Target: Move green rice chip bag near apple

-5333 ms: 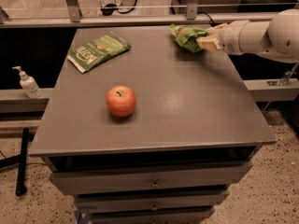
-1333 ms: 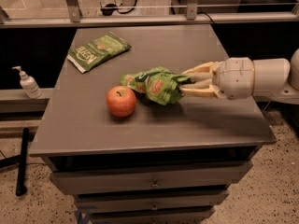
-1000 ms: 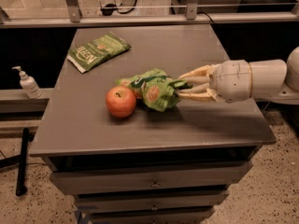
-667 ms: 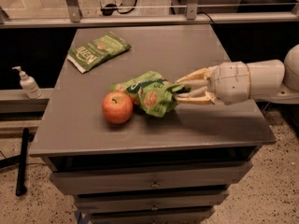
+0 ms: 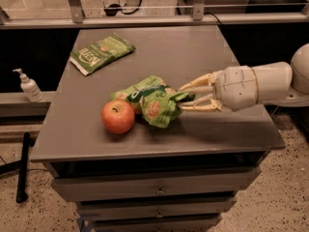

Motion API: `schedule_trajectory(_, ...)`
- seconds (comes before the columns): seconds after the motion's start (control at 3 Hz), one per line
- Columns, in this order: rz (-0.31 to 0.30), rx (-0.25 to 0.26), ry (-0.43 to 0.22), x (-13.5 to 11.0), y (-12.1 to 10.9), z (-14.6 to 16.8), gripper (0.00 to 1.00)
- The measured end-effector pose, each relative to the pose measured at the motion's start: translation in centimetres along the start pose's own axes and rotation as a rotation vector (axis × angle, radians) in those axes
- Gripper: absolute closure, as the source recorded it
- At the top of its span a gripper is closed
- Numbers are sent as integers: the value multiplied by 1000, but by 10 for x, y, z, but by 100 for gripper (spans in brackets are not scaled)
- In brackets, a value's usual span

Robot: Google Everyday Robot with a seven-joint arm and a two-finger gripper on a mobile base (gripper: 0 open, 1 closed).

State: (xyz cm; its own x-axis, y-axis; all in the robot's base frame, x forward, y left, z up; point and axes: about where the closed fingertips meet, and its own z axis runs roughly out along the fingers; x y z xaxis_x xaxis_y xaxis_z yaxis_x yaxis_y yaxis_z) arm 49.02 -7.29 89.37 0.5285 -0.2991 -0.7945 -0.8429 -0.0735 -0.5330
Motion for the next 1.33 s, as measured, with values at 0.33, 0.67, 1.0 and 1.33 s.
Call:
schedule_trajectory(0.33,-10,-14,6,-1,2,1,14)
schedule_trajectory(0.67,-24,-27,23,-1,4,1,0)
schedule_trajectory(1.0,-24,-28,24,-1,4,1,0)
schedule_trajectory(1.33,-22,-46,150,22,-7,-22,0)
